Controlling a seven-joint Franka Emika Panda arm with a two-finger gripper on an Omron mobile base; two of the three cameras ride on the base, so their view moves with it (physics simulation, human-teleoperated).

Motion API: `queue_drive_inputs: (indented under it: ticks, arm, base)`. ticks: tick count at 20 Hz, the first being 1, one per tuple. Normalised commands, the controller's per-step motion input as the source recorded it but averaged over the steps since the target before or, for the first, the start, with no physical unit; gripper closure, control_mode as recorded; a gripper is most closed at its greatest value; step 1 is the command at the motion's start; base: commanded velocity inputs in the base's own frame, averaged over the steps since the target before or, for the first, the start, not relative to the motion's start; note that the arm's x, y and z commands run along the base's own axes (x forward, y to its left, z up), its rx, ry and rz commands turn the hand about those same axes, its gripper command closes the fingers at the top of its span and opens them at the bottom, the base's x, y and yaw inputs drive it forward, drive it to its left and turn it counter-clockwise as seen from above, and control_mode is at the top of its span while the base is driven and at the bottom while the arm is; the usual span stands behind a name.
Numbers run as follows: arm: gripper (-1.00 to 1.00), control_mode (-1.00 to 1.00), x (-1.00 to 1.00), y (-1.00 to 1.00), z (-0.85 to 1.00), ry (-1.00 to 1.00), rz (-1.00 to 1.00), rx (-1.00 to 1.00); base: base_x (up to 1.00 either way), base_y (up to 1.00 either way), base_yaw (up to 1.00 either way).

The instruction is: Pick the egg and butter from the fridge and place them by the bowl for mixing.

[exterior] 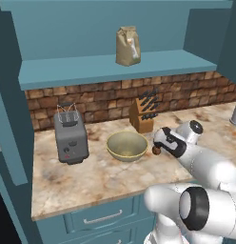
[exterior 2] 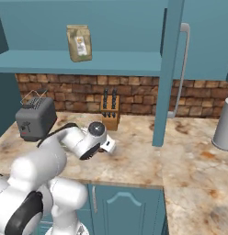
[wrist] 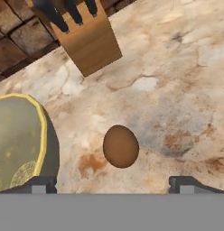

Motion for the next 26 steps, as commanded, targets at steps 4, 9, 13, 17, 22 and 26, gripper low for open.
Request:
queue_drive_inputs:
  ticks: [4,9,13,17,22,26]
  arm:
    - [-1.0,-1.0,-0.49,0.01,0.56,0.0,-0.05,-0.05]
    - [-1.0,-1.0,-0.53,0.07,0.62,0.0,0.0,0.0]
    - [-1.0,-1.0,-0.65,0.15,0.47,-0.01,0.0,0.0]
    - [-1.0,-1.0,-0.59,0.18,0.48,-0.02,0.0,-0.03]
    - [-1.0,-1.0,-0.47,0.11,0.5,-0.01,0.0,-0.12]
    - [-1.0,-1.0,-0.53,0.11,0.36,0.0,0.0,-0.09]
  base:
    - [0.0,0.0,0.0]
    - [0.0,0.0,0.0]
    - [0.0,0.0,0.0]
    - [0.0,0.0,0.0]
    - [0.0,0.0,0.0]
    - [0.0,0.0,0.0]
